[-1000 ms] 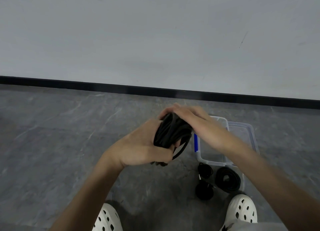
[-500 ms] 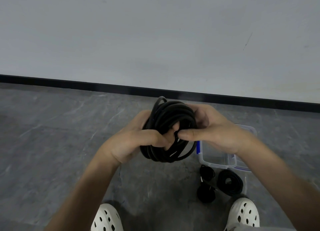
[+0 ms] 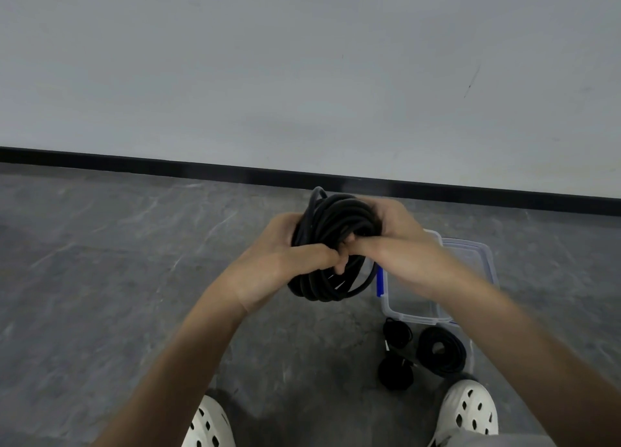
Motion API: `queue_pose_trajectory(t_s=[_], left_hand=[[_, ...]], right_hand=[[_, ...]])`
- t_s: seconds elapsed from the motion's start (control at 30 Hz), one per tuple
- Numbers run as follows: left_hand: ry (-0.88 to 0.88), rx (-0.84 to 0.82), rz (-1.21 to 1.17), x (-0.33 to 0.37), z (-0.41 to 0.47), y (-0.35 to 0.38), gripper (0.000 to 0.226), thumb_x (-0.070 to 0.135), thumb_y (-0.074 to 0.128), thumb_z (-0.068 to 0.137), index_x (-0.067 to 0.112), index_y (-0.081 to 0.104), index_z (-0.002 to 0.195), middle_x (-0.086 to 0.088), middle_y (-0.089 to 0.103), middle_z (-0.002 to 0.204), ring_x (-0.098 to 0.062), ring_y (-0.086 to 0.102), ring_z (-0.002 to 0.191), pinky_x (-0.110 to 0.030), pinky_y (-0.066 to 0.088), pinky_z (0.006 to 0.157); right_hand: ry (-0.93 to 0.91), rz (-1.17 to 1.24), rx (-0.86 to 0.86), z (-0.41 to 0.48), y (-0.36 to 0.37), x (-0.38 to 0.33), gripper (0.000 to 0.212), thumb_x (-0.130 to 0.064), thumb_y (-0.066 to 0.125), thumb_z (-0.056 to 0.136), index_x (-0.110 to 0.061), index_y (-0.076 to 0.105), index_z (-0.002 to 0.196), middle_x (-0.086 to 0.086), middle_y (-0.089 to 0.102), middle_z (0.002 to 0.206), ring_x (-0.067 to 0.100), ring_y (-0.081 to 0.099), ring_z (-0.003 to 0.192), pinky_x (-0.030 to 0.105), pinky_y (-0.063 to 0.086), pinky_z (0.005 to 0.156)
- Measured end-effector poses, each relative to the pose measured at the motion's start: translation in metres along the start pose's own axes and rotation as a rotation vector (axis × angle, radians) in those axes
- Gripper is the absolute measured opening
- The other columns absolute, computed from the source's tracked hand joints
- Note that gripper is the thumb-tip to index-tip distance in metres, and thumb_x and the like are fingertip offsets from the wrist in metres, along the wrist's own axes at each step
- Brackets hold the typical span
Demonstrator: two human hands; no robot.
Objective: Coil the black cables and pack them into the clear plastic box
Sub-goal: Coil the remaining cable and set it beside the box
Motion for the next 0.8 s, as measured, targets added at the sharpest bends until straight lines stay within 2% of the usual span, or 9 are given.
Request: queue_pose_trajectory(t_s=[0.1,0.17,0.3,0.4,0.47,0.53,0.63,0.7,0.8], left_hand=[[-0.009,0.020,0.021,0.000,-0.001,0.000,0.031,0.029,0.061,0.066,0.001,0.064,0.081,0.002,0.063,0.069,-0.016,0.061,0.074,-0.032,0.051,0.080],[-0.013,0.027,0.024,-0.001,0.000,0.001,0.029,0.029,0.060,0.065,0.003,0.065,0.077,0.002,0.064,0.070,-0.016,0.061,0.075,-0.027,0.051,0.078],[-0.042,0.042,0.062,-0.002,0.000,0.002,0.030,0.030,0.058,0.060,0.004,0.063,0.074,0.000,0.063,0.073,-0.012,0.059,0.075,-0.018,0.048,0.073],[-0.081,0.063,0.056,-0.005,0.000,0.003,0.018,0.028,0.061,0.061,0.012,0.063,0.069,0.001,0.062,0.073,-0.010,0.058,0.075,-0.019,0.048,0.072],[-0.096,0.088,0.062,-0.005,0.001,0.003,0.011,0.026,0.063,0.063,0.016,0.063,0.067,0.001,0.062,0.072,-0.009,0.059,0.073,-0.018,0.047,0.070],[-0.112,0.156,0.055,-0.006,0.001,-0.001,0.003,0.015,0.069,0.073,0.016,0.066,0.072,0.001,0.065,0.070,-0.009,0.062,0.071,-0.015,0.047,0.066],[-0.113,0.256,0.064,-0.008,0.001,-0.008,0.020,-0.003,0.064,0.084,0.016,0.068,0.079,0.007,0.068,0.065,-0.003,0.067,0.067,-0.012,0.047,0.061],[-0.120,0.282,0.107,-0.009,0.001,-0.008,0.021,-0.002,0.066,0.084,0.019,0.068,0.083,0.009,0.071,0.069,-0.001,0.069,0.071,-0.010,0.048,0.061],[-0.114,0.375,0.268,-0.014,0.002,-0.015,0.021,0.016,0.074,0.080,0.028,0.069,0.097,0.010,0.074,0.085,0.000,0.069,0.083,-0.016,0.054,0.071]], right_hand=[[0.008,0.008,-0.001,-0.001,0.000,-0.001,0.024,0.018,0.058,0.075,-0.001,0.064,0.088,0.014,0.069,0.073,0.014,0.070,0.074,0.031,0.054,0.088],[0.018,-0.001,0.001,0.000,-0.001,-0.001,0.024,0.017,0.057,0.077,0.000,0.064,0.092,0.021,0.070,0.078,0.015,0.070,0.076,0.027,0.053,0.087],[0.052,-0.013,-0.013,0.000,-0.003,0.000,0.025,0.015,0.055,0.081,0.003,0.063,0.102,0.016,0.070,0.079,0.014,0.069,0.073,0.030,0.054,0.087],[0.072,-0.025,-0.009,0.000,-0.004,0.002,0.028,0.015,0.055,0.081,0.002,0.062,0.104,0.020,0.071,0.087,0.019,0.070,0.078,0.026,0.055,0.084],[0.085,-0.029,0.014,0.002,-0.005,0.004,0.030,0.014,0.058,0.079,-0.002,0.064,0.104,0.013,0.072,0.090,0.015,0.070,0.083,0.026,0.055,0.085],[0.086,-0.067,0.057,0.002,-0.009,0.004,0.031,0.011,0.062,0.078,-0.010,0.066,0.101,0.003,0.072,0.090,0.010,0.068,0.088,0.024,0.054,0.083],[0.079,-0.123,0.111,0.001,-0.010,0.005,0.032,0.005,0.065,0.078,-0.013,0.066,0.104,0.003,0.072,0.096,0.012,0.068,0.093,0.031,0.055,0.088],[0.083,-0.159,0.142,0.001,-0.009,0.006,0.032,0.003,0.064,0.077,-0.012,0.066,0.106,0.005,0.072,0.098,0.014,0.068,0.093,0.038,0.054,0.090],[0.088,-0.193,0.182,0.001,-0.009,0.009,0.030,0.002,0.063,0.077,-0.013,0.067,0.103,0.005,0.071,0.095,0.014,0.068,0.090,0.041,0.054,0.088]])
Point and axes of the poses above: each hand's wrist, its own z-axis towards the middle knuckle, its own y-axis out of the palm, x = y × z, the point moved 5 cm from there along z, towards the middle knuckle
